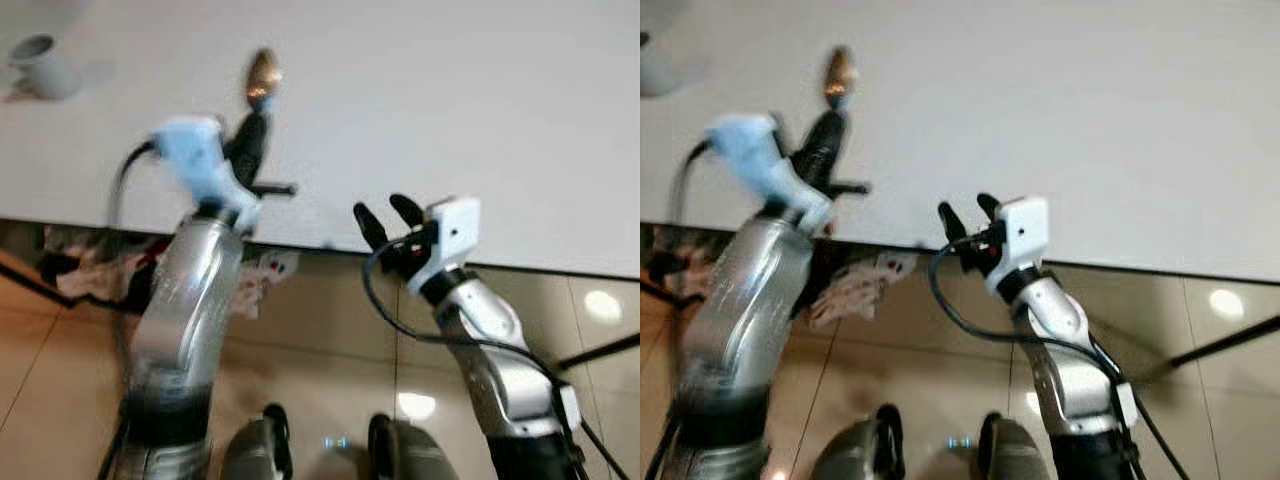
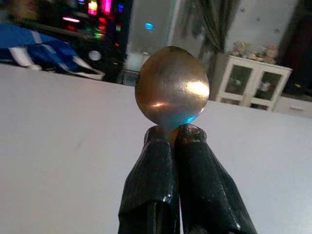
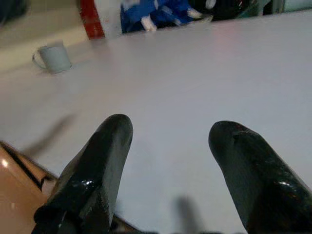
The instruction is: Setting the table
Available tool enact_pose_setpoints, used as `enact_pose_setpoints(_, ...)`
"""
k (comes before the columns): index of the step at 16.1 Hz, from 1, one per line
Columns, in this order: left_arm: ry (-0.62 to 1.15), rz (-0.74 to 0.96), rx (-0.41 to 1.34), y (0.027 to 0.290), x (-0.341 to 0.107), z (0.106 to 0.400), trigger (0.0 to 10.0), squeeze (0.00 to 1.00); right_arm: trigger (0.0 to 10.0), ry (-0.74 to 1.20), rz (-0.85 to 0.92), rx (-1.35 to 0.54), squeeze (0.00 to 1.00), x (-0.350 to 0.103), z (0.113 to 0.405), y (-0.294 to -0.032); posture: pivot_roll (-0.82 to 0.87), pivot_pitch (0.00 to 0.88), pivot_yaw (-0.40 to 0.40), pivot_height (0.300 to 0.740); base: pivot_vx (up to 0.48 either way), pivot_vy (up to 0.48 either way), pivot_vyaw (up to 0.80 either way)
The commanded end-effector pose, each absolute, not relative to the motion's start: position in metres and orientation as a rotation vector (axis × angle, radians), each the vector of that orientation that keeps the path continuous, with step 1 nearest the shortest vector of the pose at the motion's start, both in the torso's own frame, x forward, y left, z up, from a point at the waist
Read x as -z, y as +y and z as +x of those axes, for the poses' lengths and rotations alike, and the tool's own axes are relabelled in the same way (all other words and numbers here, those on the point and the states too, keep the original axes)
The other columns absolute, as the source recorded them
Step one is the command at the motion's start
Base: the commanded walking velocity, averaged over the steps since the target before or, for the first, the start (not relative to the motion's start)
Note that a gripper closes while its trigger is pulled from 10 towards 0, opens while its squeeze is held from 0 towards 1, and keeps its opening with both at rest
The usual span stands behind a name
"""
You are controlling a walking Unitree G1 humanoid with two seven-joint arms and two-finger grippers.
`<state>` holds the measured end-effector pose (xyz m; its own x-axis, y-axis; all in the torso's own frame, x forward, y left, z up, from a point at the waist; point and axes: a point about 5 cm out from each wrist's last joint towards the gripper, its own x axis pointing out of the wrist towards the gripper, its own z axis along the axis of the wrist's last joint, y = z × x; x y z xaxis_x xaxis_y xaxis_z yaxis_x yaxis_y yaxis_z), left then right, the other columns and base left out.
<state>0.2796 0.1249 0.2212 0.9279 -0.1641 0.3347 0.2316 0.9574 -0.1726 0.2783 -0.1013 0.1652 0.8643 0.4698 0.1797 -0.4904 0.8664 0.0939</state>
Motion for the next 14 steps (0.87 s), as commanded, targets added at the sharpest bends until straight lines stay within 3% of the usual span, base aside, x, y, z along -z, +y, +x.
enact_pose_setpoints(1,-0.280,-0.208,0.200,0.120,-0.213,0.265,10.0,0.00,10.0,-0.170,0.171,-0.521,0.00,-0.170,0.274,-0.102,-0.13,0.248,0.049,0.740,0.000,0.000,0.00)
enact_pose_setpoints(4,-0.224,-0.221,0.198,0.118,-0.202,0.248,10.0,0.00,10.0,-0.169,0.181,-0.543,0.00,-0.171,0.271,-0.099,-0.12,0.243,0.041,0.740,0.000,0.000,0.00)
enact_pose_setpoints(9,-0.233,-0.182,0.148,0.133,-0.210,0.257,10.0,0.00,10.0,-0.165,0.189,-0.563,0.00,-0.172,0.272,-0.093,-0.11,0.236,0.042,0.740,0.000,0.000,0.00)
enact_pose_setpoints(14,-0.172,-0.122,0.113,0.158,-0.205,0.317,10.0,0.00,10.0,-0.175,0.193,-0.564,0.00,-0.179,0.266,-0.091,-0.14,0.274,0.054,0.740,0.000,0.000,0.00)
